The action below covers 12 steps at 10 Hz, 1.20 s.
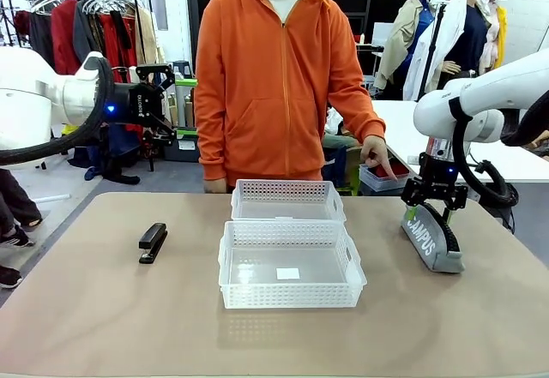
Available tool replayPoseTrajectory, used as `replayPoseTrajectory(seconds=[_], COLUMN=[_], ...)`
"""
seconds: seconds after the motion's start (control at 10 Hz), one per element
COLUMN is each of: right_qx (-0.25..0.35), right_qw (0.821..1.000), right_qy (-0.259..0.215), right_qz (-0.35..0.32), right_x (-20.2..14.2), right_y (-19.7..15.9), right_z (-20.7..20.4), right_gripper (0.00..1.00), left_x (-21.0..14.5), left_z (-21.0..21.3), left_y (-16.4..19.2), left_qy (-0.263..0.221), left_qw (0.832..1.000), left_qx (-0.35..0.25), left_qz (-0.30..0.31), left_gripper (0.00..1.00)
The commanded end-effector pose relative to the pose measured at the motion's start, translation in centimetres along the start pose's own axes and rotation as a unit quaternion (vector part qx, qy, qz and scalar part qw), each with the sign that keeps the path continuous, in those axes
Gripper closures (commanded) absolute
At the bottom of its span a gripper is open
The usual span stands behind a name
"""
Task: Distribute items into two baskets.
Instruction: Pick up the Pencil pouch that the person points to.
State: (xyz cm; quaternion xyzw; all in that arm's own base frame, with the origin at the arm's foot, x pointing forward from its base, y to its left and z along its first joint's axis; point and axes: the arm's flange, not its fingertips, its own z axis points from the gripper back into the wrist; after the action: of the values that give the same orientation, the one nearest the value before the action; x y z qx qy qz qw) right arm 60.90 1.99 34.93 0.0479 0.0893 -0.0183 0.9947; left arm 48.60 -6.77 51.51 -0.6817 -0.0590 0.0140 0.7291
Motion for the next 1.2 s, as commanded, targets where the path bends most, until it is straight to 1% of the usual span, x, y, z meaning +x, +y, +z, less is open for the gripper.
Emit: replayPoseTrajectory(seconds=[0.0,0.1,0.2,0.3,0.4,0.7,0.8,1.1], right_qx=[-0.031,-0.049,-0.049,-0.063,-0.047,-0.027,-0.038,-0.037], right_qw=[0.999,0.998,0.997,0.996,0.997,0.998,0.998,0.998], right_qy=[-0.020,-0.047,-0.062,-0.067,-0.068,-0.062,-0.054,-0.052], right_qz=[0.003,-0.006,-0.013,-0.007,-0.008,0.008,0.006,0.006], right_x=[-0.4,-0.8,-1.6,-1.5,-1.7,-1.6,-0.9,-1.0], right_y=[-0.7,-0.9,-0.1,-1.1,0.1,0.0,-0.3,-0.2], right_z=[0.3,-0.1,-1.4,-1.0,-2.2,-2.1,-2.4,-2.5], right_gripper=[0.00,0.00,0.00,0.00,0.00,0.00,0.00,0.00], left_x=[-0.1,-0.1,-0.1,-0.1,-0.1,-0.1,-0.1,-0.1], left_z=[0.1,0.1,0.1,0.1,0.1,0.1,0.1,0.1], left_y=[-0.2,-0.2,-0.2,-0.2,-0.2,-0.2,-0.2,-0.2], left_qy=[-0.002,-0.002,-0.002,-0.002,-0.002,-0.002,-0.002,-0.002], left_qw=[1.000,1.000,1.000,1.000,1.000,1.000,1.000,1.000], left_qx=[-0.001,-0.001,-0.001,-0.001,-0.001,-0.001,-0.001,-0.001], left_qz=[0.000,0.000,0.000,0.000,0.000,0.000,0.000,0.000], left_gripper=[0.00,0.00,0.00,0.00,0.00,0.00,0.00,0.00])
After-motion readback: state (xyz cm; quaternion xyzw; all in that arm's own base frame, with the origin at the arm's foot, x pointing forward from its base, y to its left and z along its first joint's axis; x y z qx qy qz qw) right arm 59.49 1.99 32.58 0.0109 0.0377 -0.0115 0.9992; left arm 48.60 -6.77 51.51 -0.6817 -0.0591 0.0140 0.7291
